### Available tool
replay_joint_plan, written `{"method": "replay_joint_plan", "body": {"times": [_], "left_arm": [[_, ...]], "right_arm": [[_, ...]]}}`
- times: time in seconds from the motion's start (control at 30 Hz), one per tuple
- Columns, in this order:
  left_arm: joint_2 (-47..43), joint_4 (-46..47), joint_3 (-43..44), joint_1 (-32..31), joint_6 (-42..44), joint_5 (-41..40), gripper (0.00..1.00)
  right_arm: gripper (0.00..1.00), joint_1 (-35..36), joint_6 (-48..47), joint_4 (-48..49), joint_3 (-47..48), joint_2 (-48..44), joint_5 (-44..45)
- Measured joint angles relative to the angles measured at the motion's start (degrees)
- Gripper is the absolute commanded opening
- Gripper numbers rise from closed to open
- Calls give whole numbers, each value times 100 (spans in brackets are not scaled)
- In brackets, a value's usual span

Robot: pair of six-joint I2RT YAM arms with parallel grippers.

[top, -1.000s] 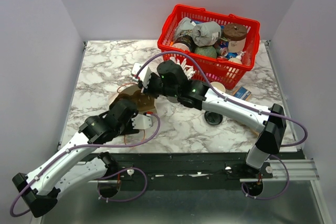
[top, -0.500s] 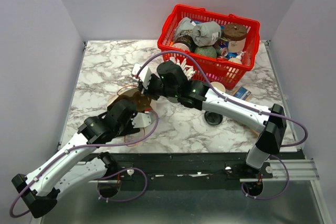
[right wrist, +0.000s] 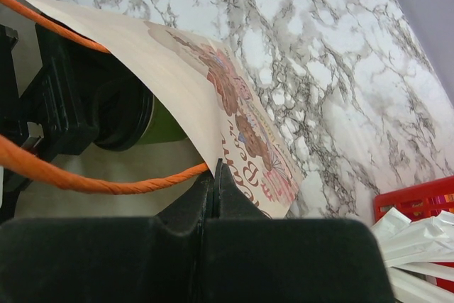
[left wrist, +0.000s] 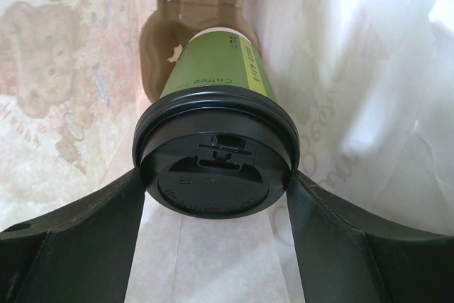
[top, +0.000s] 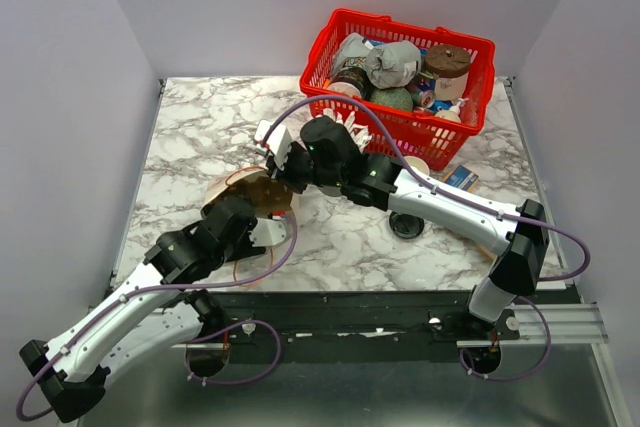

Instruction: Pack the takeout coffee

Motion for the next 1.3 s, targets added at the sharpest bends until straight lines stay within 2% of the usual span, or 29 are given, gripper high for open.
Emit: {"method": "replay_joint_plan", "body": {"times": [0.83,1.3], "left_arm": [[48,297,-20,317,177,-170,0],[422,957,-181,968,522,74,0]], "right_arm": [[1,7,199,-273,2,0,-302],[0,-7,358,-295,2,0,-555]]}}
